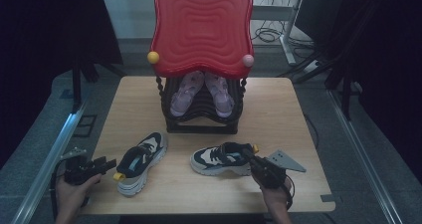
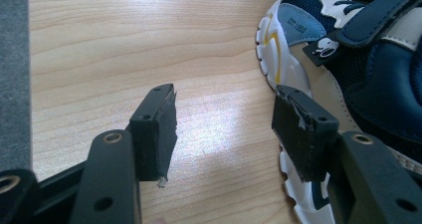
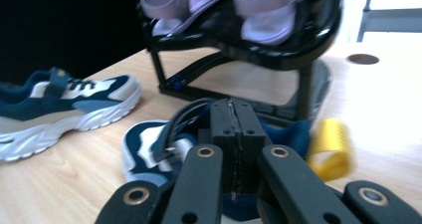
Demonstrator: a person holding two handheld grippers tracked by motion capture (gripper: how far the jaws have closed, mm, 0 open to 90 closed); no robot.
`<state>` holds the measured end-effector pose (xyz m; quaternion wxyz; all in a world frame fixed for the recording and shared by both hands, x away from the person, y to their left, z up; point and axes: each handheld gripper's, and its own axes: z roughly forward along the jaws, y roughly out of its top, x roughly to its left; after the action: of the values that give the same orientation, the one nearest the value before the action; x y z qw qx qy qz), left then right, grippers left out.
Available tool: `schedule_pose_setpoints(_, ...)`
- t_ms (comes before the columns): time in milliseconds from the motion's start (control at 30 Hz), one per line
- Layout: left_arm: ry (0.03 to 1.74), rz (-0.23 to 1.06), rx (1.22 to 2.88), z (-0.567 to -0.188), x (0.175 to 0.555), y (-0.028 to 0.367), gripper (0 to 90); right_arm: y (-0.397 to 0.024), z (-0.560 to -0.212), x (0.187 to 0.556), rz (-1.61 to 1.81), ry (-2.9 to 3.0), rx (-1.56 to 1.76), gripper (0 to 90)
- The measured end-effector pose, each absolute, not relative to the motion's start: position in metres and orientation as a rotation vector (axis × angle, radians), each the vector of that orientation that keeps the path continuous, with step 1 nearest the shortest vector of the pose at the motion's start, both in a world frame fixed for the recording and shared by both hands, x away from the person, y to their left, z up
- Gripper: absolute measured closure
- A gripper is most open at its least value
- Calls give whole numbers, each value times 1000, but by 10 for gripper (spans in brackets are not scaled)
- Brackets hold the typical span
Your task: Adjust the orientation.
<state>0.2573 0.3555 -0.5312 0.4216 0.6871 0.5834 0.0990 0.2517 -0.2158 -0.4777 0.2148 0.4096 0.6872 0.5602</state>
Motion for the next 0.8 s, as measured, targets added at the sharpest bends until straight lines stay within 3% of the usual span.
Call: schedule_pose_setpoints(800, 1462, 242, 1726, -532, 258, 353, 430, -260, -494, 310, 1462, 1951, 1212, 895)
